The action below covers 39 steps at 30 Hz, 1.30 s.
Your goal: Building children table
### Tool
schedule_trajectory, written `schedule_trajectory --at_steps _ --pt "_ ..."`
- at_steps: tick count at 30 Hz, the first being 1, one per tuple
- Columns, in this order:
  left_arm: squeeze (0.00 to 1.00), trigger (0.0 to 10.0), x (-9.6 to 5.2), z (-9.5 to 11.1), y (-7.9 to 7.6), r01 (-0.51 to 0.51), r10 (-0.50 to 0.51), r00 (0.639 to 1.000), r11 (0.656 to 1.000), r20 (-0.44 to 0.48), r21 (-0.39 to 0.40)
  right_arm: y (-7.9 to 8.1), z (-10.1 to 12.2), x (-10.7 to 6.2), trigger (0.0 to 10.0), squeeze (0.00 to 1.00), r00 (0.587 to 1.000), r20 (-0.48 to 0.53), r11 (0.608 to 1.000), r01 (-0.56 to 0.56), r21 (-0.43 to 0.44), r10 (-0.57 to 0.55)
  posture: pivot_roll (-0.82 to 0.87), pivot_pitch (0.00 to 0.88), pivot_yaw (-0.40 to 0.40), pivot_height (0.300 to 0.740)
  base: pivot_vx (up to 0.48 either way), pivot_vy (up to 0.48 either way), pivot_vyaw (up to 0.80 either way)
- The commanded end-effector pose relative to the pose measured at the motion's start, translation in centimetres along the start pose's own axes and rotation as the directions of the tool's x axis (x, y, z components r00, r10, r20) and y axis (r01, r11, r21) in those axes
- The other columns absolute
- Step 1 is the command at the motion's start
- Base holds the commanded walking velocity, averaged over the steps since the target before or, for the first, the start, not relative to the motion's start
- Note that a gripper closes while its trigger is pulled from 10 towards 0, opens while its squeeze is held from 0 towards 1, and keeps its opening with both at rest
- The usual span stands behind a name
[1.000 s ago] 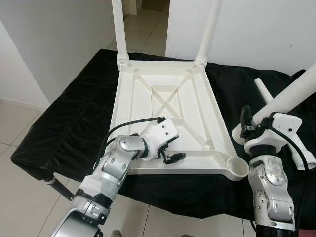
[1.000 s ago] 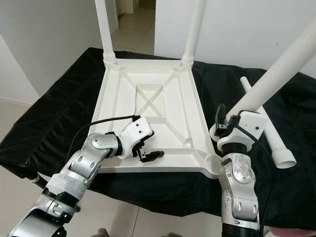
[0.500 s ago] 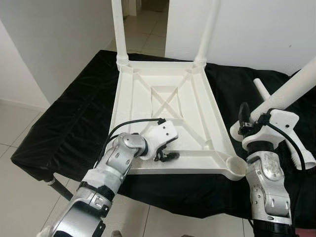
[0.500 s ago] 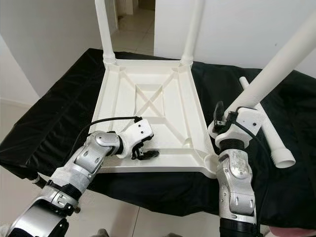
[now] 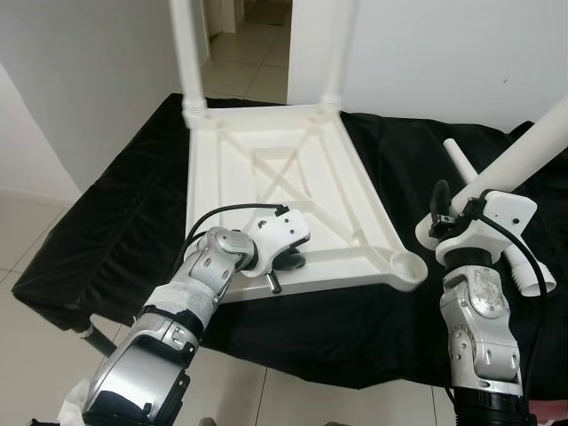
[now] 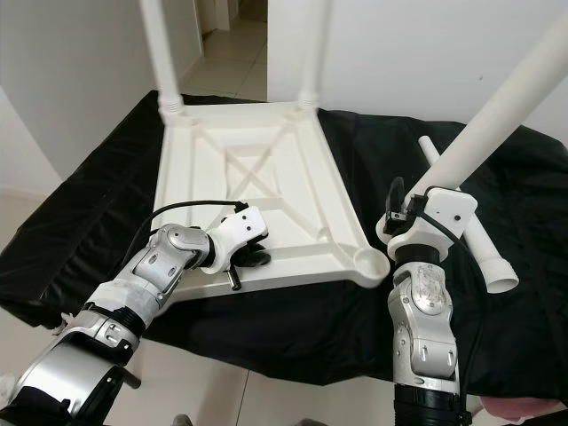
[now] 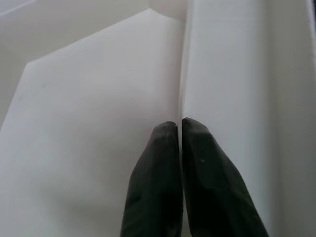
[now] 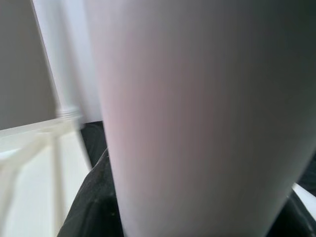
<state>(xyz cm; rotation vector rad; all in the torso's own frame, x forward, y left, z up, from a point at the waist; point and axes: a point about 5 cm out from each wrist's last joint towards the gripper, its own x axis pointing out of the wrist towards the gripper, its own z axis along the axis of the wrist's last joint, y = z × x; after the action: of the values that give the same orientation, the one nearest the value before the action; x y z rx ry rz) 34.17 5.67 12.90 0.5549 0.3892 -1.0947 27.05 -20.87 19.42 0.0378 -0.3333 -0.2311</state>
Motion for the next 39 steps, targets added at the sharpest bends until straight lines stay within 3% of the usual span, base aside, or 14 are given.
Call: schedule_trajectory --at_steps 1,2,3,4,13,14,16,22,23,24,25,26,35,39 --pt "0.0 0.0 -1.6 -1.3 2.9 -0.34 0.338 0.94 0.94 -0.049 -0.03 -0.2 0.2 0.2 10.0 0.0 1.0 0.018 1.0 0.011 0.0 -0.011 -0.1 0.0 -0.004 0.74 0.0 0.0 0.0" --pt "0.0 6.8 -1.6 -1.2 2.8 -0.333 0.332 0.942 0.942 -0.045 -0.029 -0.2 0.2 0.2 10.0 0.0 1.0 0.016 1.0 0.01 -0.001 -0.01 -0.1 0.0 -0.004 0.74 0.0 0.0 0.0" --pt "0.0 6.8 -1.6 -1.2 2.8 -0.328 0.327 0.944 0.944 -0.042 -0.028 -0.2 0.2 0.2 10.0 0.0 1.0 0.015 1.0 0.01 -0.002 -0.01 -0.09 0.0 -0.006 0.74 0.0 0.0 0.0" --pt "0.0 10.0 -1.5 -1.1 2.7 -0.314 0.313 0.949 0.949 -0.038 -0.019 -0.2 0.1 0.2 10.0 0.0 1.0 0.014 1.0 0.008 -0.002 -0.008 -0.09 0.0 -0.006 0.74 0.0 0.0 0.0" --pt "0.0 10.0 -1.1 -0.3 1.3 -0.184 0.183 0.982 0.983 0.039 0.009 -0.1 0.0 0.3 10.0 0.0 1.0 0.009 1.0 -0.001 -0.005 0.001 -0.09 0.0 -0.01 0.74 0.0 0.0 0.0" --pt "0.72 10.0 -1.0 -0.1 0.8 -0.141 0.14 0.988 0.99 0.064 0.018 -0.1 0.0 0.3 10.0 0.0 1.0 0.008 1.0 -0.001 -0.006 0.001 -0.09 0.0 -0.01 0.74 0.0 0.0 0.0" --pt "0.72 10.0 -1.0 -0.1 0.8 -0.141 0.14 0.988 0.99 0.064 0.018 -0.1 0.0 0.3 10.0 0.0 1.0 0.008 1.0 -0.001 -0.006 0.001 -0.09 0.0 -0.01 0.74 0.0 0.0 0.0" --pt "0.62 10.0 -0.7 0.7 -1.2 0.0 -0.008 0.991 0.998 0.134 0.063 -0.2 0.0 0.4 10.0 0.0 1.0 0.01 1.0 0.001 -0.008 -0.001 -0.09 0.0 -0.008 0.74 0.0 0.0 0.0" --pt "0.63 4.7 -0.7 0.8 -1.4 0.014 -0.024 0.989 0.997 0.143 0.069 -0.2 0.0 0.4 10.0 0.0 1.0 0.01 1.0 0.002 -0.008 -0.001 -0.09 0.0 -0.008 0.74 0.0 0.0 0.0" --pt "0.41 10.0 -0.7 1.1 -1.7 0.038 -0.051 0.986 0.996 0.158 0.085 -0.2 0.0 0.5 10.0 0.0 1.0 0.011 1.0 0.002 -0.008 -0.002 -0.09 0.0 -0.008 0.74 0.0 0.0 0.0" --pt "0.41 10.0 -0.7 1.1 -1.7 0.038 -0.051 0.986 0.996 0.158 0.085 -0.2 0.0 0.5 10.0 0.0 1.0 0.011 1.0 0.002 -0.008 -0.002 -0.09 0.0 -0.008 0.74 0.0 0.0 0.0" --pt "0.0 10.0 -0.7 1.2 -1.8 0.042 -0.057 0.986 0.994 0.157 0.099 -0.2 0.0 0.5 10.0 0.0 1.0 0.011 1.0 0.003 -0.008 -0.003 -0.09 0.0 -0.008 0.74 0.0 0.0 0.0" --pt "0.0 10.0 -1.0 1.6 -3.6 0.154 -0.185 0.965 0.973 0.183 0.174 -0.2 0.0 0.5 10.0 0.0 1.0 0.015 1.0 0.004 -0.005 -0.004 -0.09 0.0 0.0 0.74 0.0 0.0 0.0" --pt "0.0 10.0 -1.8 1.3 -5.9 0.296 -0.339 0.925 0.926 0.171 0.235 -0.1 -0.1 0.5 10.0 0.0 1.0 0.009 1.0 -0.005 -0.002 0.005 -0.09 0.0 0.003 0.74 0.0 0.0 0.0"
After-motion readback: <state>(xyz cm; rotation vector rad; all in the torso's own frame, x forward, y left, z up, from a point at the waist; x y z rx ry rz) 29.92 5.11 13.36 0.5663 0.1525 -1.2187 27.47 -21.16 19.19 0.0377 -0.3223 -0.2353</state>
